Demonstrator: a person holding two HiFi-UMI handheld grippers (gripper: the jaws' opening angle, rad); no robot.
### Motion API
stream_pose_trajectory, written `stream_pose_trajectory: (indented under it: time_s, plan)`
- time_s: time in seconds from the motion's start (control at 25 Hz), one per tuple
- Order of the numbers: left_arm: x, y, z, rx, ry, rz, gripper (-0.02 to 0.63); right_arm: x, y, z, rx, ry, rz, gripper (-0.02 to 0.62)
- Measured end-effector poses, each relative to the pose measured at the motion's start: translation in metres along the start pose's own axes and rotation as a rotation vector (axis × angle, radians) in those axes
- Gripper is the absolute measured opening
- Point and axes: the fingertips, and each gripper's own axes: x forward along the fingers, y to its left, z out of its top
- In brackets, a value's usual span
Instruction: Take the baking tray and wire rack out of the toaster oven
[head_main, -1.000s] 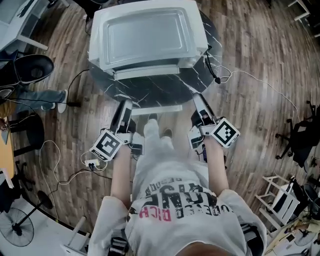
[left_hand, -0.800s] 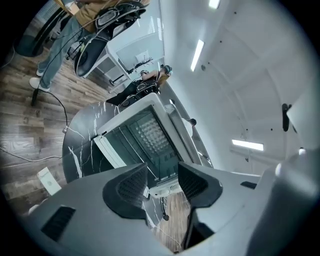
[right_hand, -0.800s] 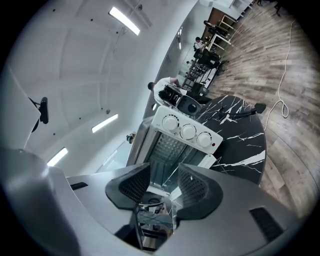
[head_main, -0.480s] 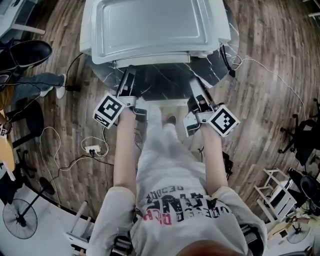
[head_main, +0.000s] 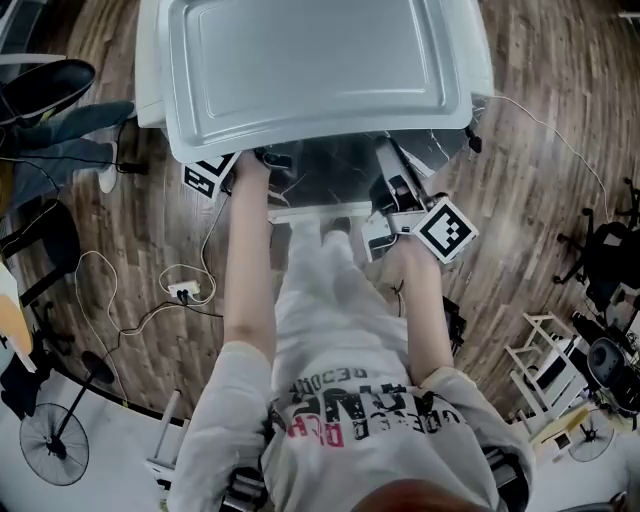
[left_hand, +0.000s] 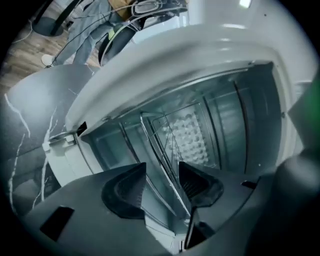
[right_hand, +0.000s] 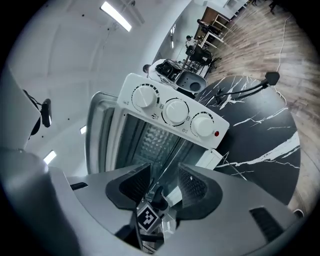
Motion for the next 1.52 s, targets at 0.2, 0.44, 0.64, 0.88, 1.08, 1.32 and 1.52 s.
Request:
stream_pose_trajectory:
  time_s: [0.2,0.44,0.64,0.88,1.08,1.32,1.52]
  plan:
    - [0.009,-0.005,0.001,0.009,0.010,-0.032,0.049,0.012,-0.006,-0.004,0.011,-0.004,-0.023,0.164]
    - [-0.010,-0.009,-0.009,-0.017,0.023,-0.088,0.029,0.024,-0.013,-0.002,-0.007,-0.016,-0.027,0.170]
    - [-0.039,-0.003,-0.024,-0.055,0.054,-0.100,0.021,0.034,-0.030,-0.003,0.022,-0.022,-0.082,0.192]
    - [-0.063,-0.004,-0.035,-0.095,0.069,-0.135,0.017,0.048,-0.040,-0.012,0.022,-0.014,-0.091,0.192]
    - [-0.069,-0.002,-0.038,-0.073,0.075,-0.126,0.018,0.047,-0.045,-0.021,-0.056,0.020,-0.169,0.075]
    - [-0.076,0.004,-0.040,-0.016,0.091,-0.082,0.026,0.042,-0.043,-0.024,-0.062,0.030,-0.158,0.066]
    - [-0.090,0.004,-0.045,0.011,0.117,-0.077,0.028,0.030,-0.040,-0.033,-0.074,0.045,-0.155,0.066]
